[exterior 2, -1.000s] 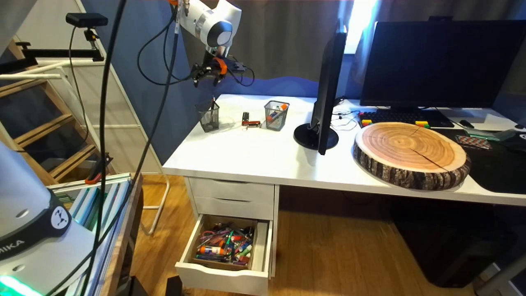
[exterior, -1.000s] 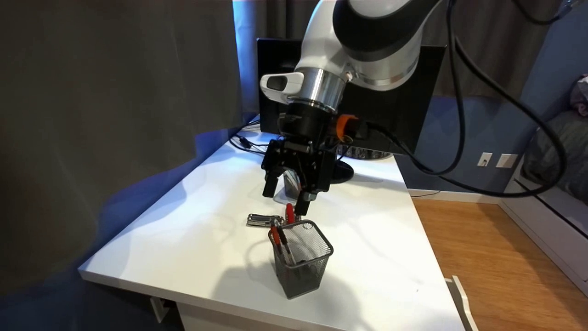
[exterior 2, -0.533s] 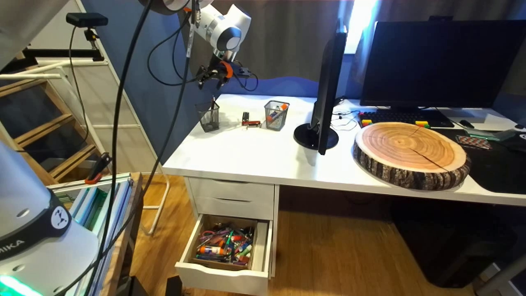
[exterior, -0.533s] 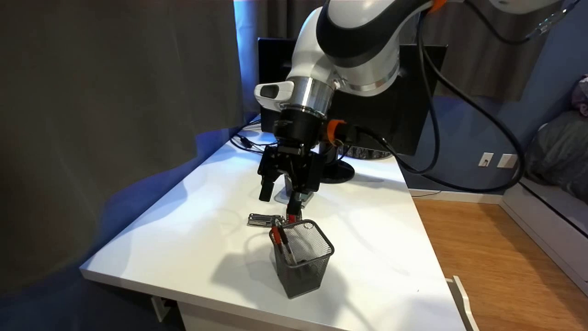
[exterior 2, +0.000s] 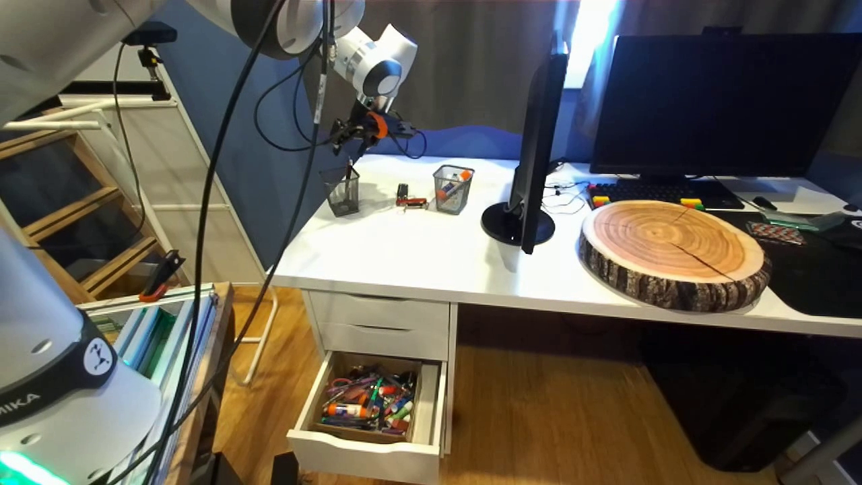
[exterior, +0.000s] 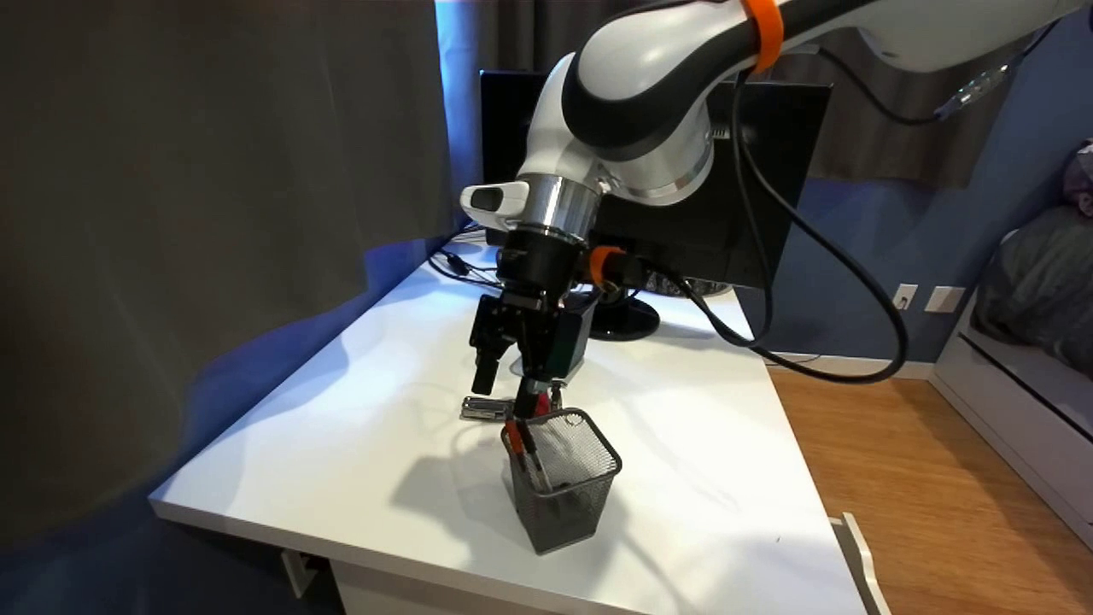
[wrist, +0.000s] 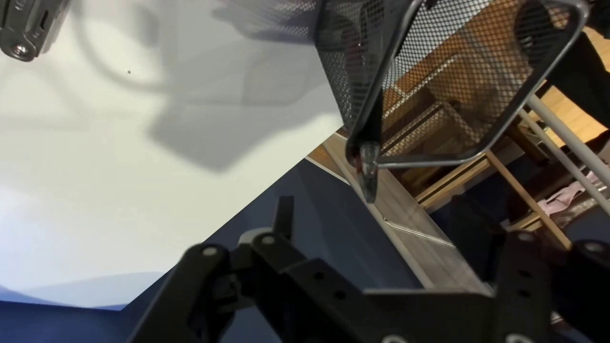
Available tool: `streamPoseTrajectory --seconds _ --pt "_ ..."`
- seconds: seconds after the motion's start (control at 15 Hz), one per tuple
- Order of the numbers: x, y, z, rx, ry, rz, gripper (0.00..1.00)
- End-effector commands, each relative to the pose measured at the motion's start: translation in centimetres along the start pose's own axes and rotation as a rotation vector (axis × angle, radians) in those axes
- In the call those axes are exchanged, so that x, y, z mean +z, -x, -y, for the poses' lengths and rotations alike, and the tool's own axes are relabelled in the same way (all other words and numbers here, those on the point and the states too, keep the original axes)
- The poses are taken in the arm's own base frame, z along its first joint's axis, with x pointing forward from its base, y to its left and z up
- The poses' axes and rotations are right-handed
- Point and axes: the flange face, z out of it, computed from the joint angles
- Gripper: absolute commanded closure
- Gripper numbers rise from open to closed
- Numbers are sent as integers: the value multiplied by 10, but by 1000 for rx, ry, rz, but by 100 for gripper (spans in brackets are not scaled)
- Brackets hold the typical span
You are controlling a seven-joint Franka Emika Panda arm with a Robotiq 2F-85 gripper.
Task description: Put the black pen and orange pen on the table
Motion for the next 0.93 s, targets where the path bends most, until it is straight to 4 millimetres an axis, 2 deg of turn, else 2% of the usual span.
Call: streamPoseTrajectory --seconds 0.0,0.47,0.6,0.87 --pt "4 -1 -12 -14 -10 17 47" --pt "-1 9 -19 4 -16 28 97" --pt "-1 12 -20 8 -18 20 100" --pt "-3 12 -20 5 -15 19 100"
